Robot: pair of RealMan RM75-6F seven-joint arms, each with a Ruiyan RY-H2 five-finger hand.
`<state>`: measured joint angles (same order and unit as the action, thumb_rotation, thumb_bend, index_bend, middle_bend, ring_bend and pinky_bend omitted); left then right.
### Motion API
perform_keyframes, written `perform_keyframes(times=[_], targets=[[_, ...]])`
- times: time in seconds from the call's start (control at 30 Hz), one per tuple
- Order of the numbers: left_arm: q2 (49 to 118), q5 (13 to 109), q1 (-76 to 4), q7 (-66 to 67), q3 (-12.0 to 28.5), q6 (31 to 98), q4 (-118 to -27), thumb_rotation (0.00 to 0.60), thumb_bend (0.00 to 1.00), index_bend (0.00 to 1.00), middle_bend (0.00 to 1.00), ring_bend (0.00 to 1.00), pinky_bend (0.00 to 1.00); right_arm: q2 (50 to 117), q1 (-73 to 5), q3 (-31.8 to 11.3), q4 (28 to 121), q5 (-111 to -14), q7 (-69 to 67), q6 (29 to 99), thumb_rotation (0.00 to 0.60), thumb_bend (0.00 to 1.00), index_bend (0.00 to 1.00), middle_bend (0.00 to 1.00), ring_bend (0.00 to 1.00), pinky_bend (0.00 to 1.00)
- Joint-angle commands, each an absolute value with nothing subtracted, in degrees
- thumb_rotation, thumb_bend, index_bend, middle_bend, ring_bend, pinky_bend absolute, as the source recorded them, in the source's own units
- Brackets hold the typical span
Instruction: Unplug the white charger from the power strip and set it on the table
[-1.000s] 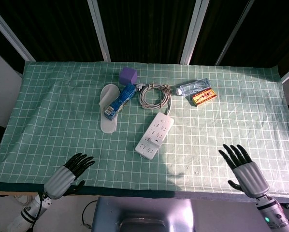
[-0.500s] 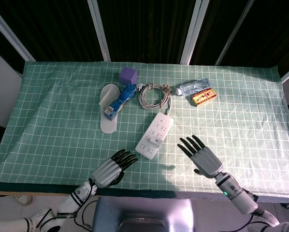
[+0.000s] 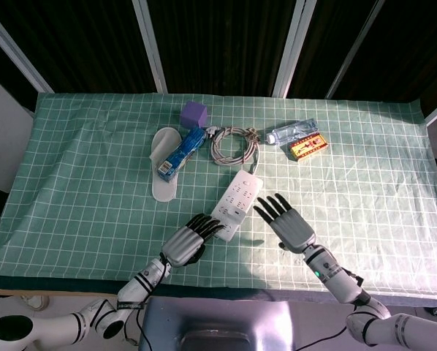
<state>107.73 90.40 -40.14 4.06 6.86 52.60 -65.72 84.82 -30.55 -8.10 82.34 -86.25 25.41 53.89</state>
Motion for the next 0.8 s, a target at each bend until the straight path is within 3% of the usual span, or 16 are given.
perform_keyframes(times=[0.03, 0.57, 0.8], targets=[[108.6, 89.9, -40.9, 3.9, 6.7, 52.6, -64.6, 0.6, 0.72, 0.0, 0.05, 0.0, 0.06, 85.6, -31.5, -8.3, 81.9, -84.9, 26.5, 53.1, 0.6, 0.13, 0.0, 0.0, 0.0, 0.0], [110.5, 88.7, -42.0, 5.9, 3.6, 52.2, -62.3, 0.6, 0.72, 0.0, 0.05, 0.0, 0.06, 92.5, -36.5, -9.1, 76.8, -80.7, 31.7, 52.3, 0.6, 0.17, 0.0, 0.0, 0.0, 0.0], [110.3, 88.4, -42.1, 6.8, 2.7, 52.4, -62.4, 0.6, 0.72, 0.0, 0.06, 0.0, 0.06, 95.2, -38.4, -9.1, 75.0, -79.7, 34.4, 53.0, 0.6, 0.21, 0.1, 0.09, 0.0, 0.04]])
